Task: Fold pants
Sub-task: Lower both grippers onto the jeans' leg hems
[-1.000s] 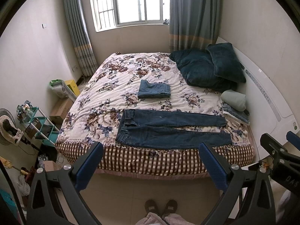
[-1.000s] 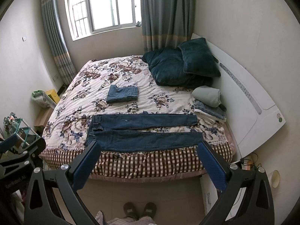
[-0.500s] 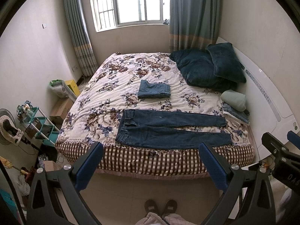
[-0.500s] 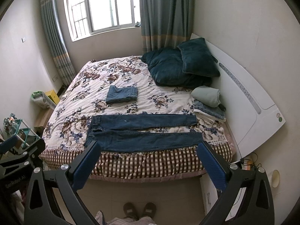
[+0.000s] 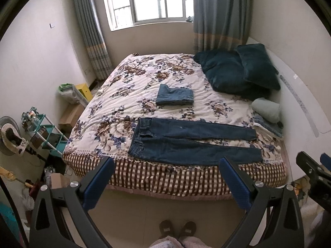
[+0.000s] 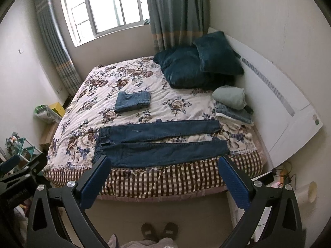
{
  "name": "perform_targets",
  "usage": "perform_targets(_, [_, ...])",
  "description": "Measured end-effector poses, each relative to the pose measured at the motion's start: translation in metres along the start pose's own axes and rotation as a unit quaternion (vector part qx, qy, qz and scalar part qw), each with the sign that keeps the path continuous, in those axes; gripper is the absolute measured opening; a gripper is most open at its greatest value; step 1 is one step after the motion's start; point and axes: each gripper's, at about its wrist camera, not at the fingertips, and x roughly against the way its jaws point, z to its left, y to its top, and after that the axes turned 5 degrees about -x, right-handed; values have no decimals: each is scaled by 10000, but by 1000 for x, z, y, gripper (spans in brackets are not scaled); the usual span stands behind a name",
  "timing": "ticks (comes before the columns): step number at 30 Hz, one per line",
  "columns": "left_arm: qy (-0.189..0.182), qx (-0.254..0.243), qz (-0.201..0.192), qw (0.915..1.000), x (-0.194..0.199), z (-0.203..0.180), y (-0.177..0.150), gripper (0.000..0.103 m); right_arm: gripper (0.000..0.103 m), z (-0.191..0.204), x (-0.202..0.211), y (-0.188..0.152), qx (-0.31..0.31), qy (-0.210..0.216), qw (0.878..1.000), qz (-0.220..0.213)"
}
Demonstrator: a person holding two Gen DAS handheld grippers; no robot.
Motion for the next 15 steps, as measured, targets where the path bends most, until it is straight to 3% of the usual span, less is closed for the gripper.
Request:
perform_targets(3, [183,-78,38,9998,-31,-15,5,103,103,-9,-30,1,-85,-12,9999,78])
perform_targets(9, [304,-261,420,9983,-110,-33,22,103,103,-33,-140,7,-368,-165,9975,587])
perform_targets(15, [240,-510,849,9948,-199,-45,54,103,103,-41,-260,33,-598,-474,9917,1034])
